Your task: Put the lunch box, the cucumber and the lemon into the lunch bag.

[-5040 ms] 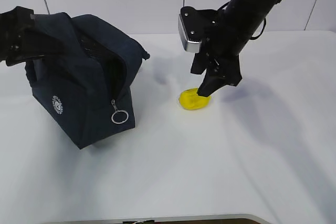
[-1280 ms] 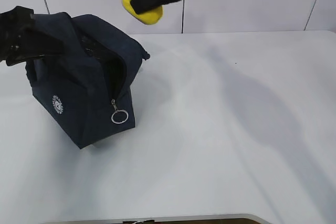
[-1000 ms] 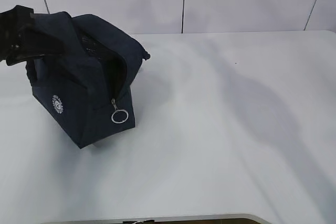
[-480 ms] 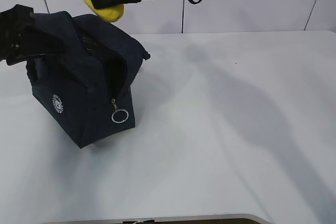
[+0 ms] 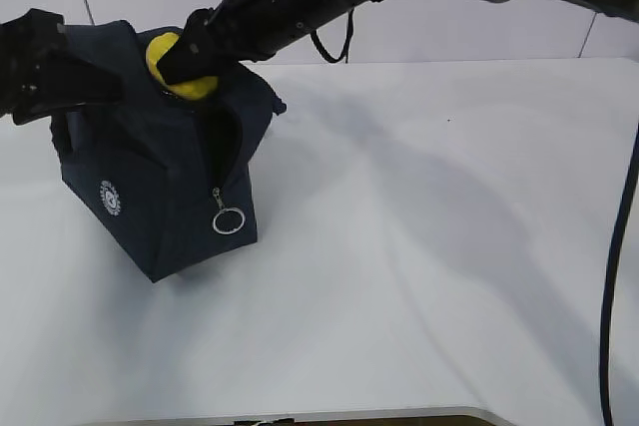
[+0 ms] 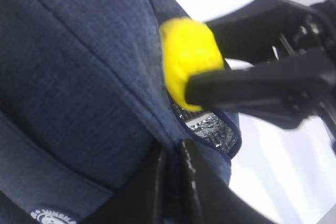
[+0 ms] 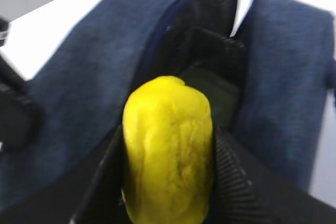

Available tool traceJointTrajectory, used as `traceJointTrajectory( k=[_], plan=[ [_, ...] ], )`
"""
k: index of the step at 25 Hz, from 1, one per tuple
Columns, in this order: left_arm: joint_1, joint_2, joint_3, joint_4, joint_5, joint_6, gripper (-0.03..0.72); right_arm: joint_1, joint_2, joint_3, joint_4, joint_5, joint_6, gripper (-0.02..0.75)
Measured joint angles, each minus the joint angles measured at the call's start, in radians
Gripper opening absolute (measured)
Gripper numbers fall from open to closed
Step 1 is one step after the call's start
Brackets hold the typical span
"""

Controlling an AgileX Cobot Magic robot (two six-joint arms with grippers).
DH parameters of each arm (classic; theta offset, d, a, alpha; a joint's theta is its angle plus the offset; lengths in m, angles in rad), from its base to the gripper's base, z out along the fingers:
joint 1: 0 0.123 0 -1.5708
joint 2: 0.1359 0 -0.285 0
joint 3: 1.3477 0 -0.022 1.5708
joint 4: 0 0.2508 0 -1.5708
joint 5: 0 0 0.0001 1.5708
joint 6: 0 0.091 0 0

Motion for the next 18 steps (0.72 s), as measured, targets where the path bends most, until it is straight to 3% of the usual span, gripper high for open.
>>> traceJointTrajectory(
  k=[11, 18],
  plan=[
    [0.0, 0.0, 0.0, -0.017, 0.014, 0.001, 0.002, 0.004, 0.026, 0.0, -0.07, -0.053, -0.002, 0.389],
    [0.0, 0.0, 0.0, -0.024, 0.014, 0.001, 0.002, 0.033, 0.026, 0.0, -0.077, -0.022, -0.033, 0.427]
  ],
)
